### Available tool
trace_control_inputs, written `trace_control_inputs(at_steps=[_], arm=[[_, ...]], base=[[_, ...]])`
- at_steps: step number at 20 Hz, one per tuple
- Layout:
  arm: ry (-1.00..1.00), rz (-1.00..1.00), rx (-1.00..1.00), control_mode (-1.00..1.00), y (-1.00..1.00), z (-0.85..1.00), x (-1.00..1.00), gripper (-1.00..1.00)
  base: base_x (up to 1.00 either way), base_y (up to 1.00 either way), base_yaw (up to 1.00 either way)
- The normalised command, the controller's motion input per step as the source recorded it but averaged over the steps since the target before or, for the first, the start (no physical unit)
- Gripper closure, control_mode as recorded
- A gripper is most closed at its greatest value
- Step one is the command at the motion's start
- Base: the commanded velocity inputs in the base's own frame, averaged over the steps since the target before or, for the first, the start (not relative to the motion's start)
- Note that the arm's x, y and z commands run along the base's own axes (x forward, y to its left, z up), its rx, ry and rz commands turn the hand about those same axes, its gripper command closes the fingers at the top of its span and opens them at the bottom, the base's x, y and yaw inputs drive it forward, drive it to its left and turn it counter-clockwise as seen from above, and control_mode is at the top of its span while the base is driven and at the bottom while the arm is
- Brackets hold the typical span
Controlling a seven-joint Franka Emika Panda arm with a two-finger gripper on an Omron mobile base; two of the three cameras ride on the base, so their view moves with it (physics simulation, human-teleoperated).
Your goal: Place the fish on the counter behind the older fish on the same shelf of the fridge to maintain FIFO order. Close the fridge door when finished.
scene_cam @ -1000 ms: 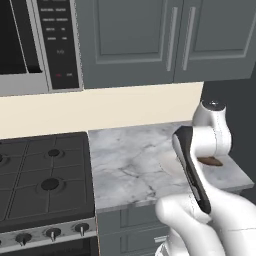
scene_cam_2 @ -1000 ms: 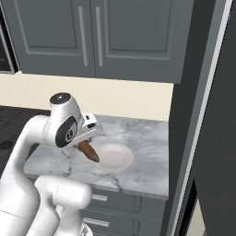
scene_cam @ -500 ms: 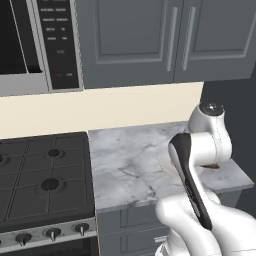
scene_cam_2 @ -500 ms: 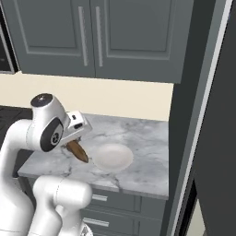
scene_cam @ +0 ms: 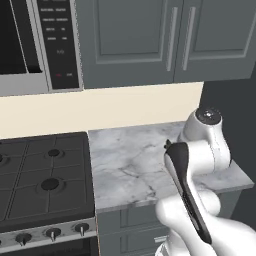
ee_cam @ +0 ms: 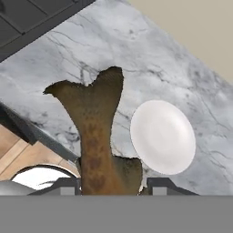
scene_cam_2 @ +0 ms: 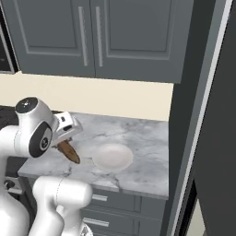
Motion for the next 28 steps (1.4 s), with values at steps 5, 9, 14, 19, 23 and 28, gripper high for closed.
trace_control_inputs(at_steps=[5,9,14,19,23,28], arm=[[0.0,0.0,0.0,1.0,0.18,0.0,-0.02,1.0],[0.0,0.0,0.0,1.0,0.0,0.0,0.0,1.0],[0.0,0.0,0.0,1.0,0.0,0.0,0.0,1.0],[0.0,0.0,0.0,1.0,0.0,0.0,0.0,1.0],[0.0,0.0,0.0,1.0,0.0,0.0,0.0,1.0],[0.0,0.0,0.0,1.0,0.0,0.0,0.0,1.0]], base=[[-0.35,0.33,0.07],[-0.23,0.95,0.03],[-0.29,0.77,-0.02],[-1.0,0.01,-0.23],[-1.0,0.01,-0.36],[-1.0,0.08,-0.41]])
